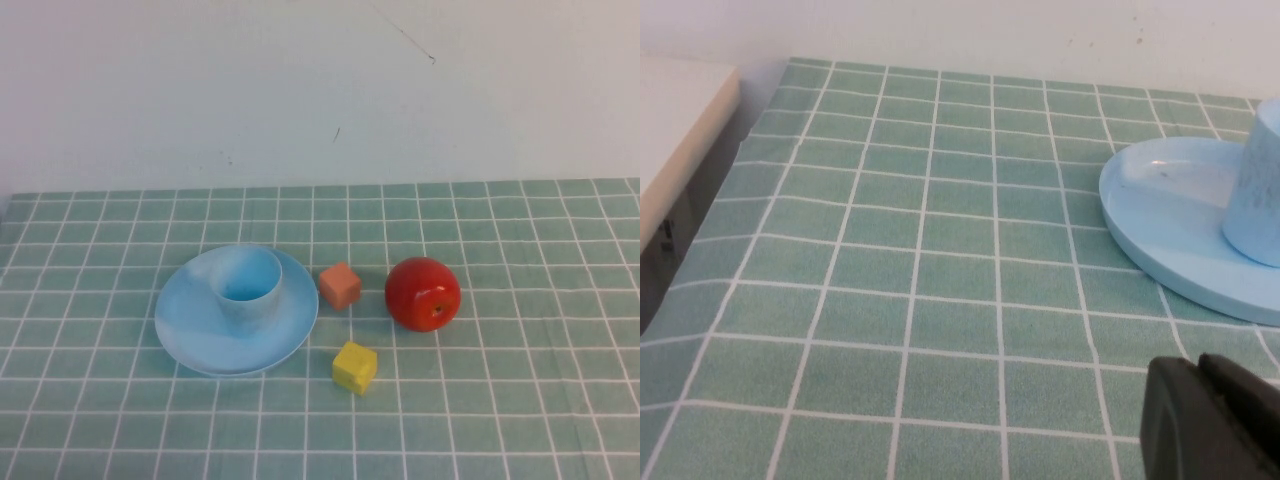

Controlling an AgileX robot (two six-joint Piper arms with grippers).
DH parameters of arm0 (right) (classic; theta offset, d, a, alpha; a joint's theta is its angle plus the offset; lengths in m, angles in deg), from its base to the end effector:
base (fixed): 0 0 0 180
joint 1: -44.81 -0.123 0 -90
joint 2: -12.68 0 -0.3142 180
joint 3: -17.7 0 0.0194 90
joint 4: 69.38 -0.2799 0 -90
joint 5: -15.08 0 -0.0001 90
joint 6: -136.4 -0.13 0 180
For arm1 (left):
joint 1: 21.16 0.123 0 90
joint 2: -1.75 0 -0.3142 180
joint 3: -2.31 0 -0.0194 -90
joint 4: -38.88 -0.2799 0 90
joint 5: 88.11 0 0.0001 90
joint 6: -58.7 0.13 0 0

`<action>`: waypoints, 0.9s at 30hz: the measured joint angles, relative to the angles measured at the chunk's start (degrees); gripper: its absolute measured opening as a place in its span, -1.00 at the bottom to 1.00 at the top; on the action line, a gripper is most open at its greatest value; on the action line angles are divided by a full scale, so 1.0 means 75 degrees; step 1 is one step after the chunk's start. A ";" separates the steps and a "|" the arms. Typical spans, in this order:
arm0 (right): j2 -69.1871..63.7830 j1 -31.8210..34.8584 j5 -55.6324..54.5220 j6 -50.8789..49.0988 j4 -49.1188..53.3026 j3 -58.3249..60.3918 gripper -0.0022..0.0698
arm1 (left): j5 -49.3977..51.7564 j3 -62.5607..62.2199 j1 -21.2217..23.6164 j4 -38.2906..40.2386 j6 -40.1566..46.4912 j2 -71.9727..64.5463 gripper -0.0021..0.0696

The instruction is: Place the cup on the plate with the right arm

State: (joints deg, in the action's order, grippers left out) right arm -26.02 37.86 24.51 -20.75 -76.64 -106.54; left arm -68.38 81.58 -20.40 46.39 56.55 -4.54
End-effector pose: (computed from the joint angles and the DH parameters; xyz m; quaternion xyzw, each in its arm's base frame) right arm 0.1600 0.0222 0.2859 -0.1607 0.7704 -0.0389 0.6157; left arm 0.0907 -0.0045 0.1644 -0.0557 0.7920 -0.0623 0.6047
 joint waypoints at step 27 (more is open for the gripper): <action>0.4313 0.1259 0.1522 -0.0446 0.0184 0.3181 -0.95 | 0.0000 0.0000 0.0000 0.0000 0.0000 0.0000 -0.95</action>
State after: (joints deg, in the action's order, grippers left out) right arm 6.32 47.31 35.92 -24.10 -75.27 -82.68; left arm -68.38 81.58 -20.40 46.39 56.55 -4.54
